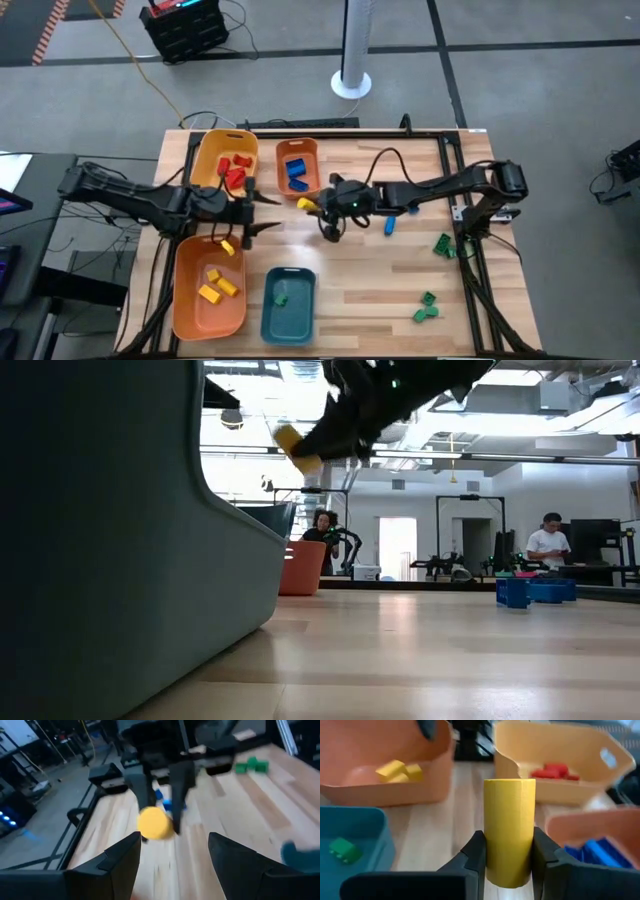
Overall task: Sort blocks
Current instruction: Put the yellow wooden block into the bottom orange bin, then put the blue game piece into the top orange bin
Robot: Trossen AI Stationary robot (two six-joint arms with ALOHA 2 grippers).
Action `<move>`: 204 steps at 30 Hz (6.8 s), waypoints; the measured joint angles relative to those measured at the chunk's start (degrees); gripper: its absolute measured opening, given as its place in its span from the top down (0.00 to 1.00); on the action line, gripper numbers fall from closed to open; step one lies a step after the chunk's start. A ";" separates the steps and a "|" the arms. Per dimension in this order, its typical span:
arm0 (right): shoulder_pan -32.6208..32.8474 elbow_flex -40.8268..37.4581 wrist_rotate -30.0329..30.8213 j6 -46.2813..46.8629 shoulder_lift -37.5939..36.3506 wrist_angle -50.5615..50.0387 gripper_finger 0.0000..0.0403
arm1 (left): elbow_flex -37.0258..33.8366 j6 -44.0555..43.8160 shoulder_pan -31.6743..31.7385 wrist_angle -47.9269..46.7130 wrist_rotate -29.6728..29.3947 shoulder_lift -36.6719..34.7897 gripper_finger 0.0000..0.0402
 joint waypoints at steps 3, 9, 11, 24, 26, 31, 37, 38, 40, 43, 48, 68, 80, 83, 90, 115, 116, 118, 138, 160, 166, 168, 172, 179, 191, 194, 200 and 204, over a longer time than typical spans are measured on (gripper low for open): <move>0.97 -0.02 0.02 -2.95 0.00 2.63 0.78 | 0.00 -0.62 0.50 5.95 0.01 3.13 0.43; 1.72 0.00 0.26 -5.66 -0.02 4.25 0.78 | 0.02 -1.42 1.37 14.81 -0.02 8.83 0.39; 2.04 0.00 0.26 -5.92 -0.02 4.26 0.77 | 0.02 -1.78 1.65 16.53 0.00 10.26 0.36; 2.38 0.00 0.28 -8.69 -0.02 7.66 0.77 | 0.07 -3.36 2.41 20.96 -1.12 13.35 0.39; 2.36 0.00 0.51 -8.88 -0.02 7.87 0.76 | 0.07 -3.36 2.41 21.24 -2.19 13.35 0.48; 2.32 0.00 0.71 -9.67 -0.02 8.56 0.68 | 0.07 -3.64 2.38 21.94 -2.29 13.35 0.70; 2.32 0.13 0.40 -6.99 -0.49 5.81 0.45 | 0.07 -5.08 2.40 21.81 -1.67 12.80 0.70; 2.29 0.10 0.23 -6.35 -0.96 3.80 0.40 | 0.19 -5.52 2.29 19.95 -1.66 12.01 0.70; 2.06 0.09 0.11 -4.89 -2.09 0.07 0.33 | 1.63 -6.86 1.89 14.32 -1.73 9.60 0.70; 2.05 0.09 0.00 -1.49 -4.86 -7.27 0.25 | 5.43 -12.27 0.76 -2.02 4.40 4.59 0.70; 2.47 0.09 4.81 3.86 -6.88 -19.63 0.21 | 11.36 -24.63 -1.77 -33.23 26.16 0.79 0.70; -1.11 0.00 12.21 27.36 -8.50 -55.43 0.21 | -0.50 -60.53 -21.45 -48.62 24.43 1.05 0.40; -1.84 0.00 6.86 53.36 -1.91 -71.52 0.21 | 5.11 -58.81 -21.62 -45.33 29.18 0.94 0.33; -0.64 -0.92 6.62 56.98 -1.01 -70.87 0.21 | 7.59 -55.12 -21.62 -45.10 23.92 0.87 0.33; 2.63 -7.52 5.28 65.79 -1.42 -61.89 0.25 | 9.20 -47.33 -21.59 -45.63 10.38 0.92 0.34; 0.00 -15.47 7.11 62.31 -1.21 -52.06 0.55 | 9.20 -43.51 -21.75 -45.82 4.96 0.83 0.33; -0.23 -15.49 7.09 60.81 -1.20 -51.10 0.59 | 9.20 -43.35 -21.75 -45.80 4.94 0.83 0.33; -0.79 -15.55 7.12 56.44 -1.33 -47.76 0.70 | 9.20 -42.60 -21.75 -45.80 4.72 0.83 0.33; -19.60 10.94 -2.57 8.97 -2.31 -25.82 0.82 | 9.20 -34.07 -20.94 -45.23 -9.00 0.83 0.33; -26.62 47.02 -20.97 -3.05 34.67 -37.43 0.73 | 8.98 -31.67 -18.23 -40.75 -10.93 1.03 0.33; -26.71 47.53 -21.51 -4.39 35.46 -38.98 0.53 | 8.96 -30.00 -18.16 -40.27 -11.02 1.03 0.33; -26.92 47.54 -21.51 -4.62 34.17 -40.49 0.46 | 8.96 -29.01 -18.16 -39.76 -11.80 1.03 0.33; -26.19 47.15 -20.56 -7.91 28.63 -49.97 0.38 | 8.96 -28.62 -18.16 -39.73 -12.24 1.03 0.33; -14.31 37.70 -11.06 -9.02 14.31 -58.06 0.39 | 8.94 -28.21 -18.16 -39.84 -13.07 1.03 0.33; 7.23 5.99 2.34 30.03 -8.83 -61.08 0.39 | 8.94 -24.12 -18.16 -34.48 -13.07 1.03 0.33; 9.74 0.06 3.76 43.82 -12.62 -64.55 0.39 | 8.94 -22.42 -18.16 -32.16 -13.07 1.03 0.33; 7.76 -11.84 6.04 62.74 -18.16 -72.40 0.39 | 8.94 -20.73 -18.14 -28.58 -12.38 1.03 0.33; 2.54 -19.74 6.00 62.16 -21.24 -66.63 0.39 | 8.94 -20.78 -18.13 -27.58 -11.72 1.09 0.33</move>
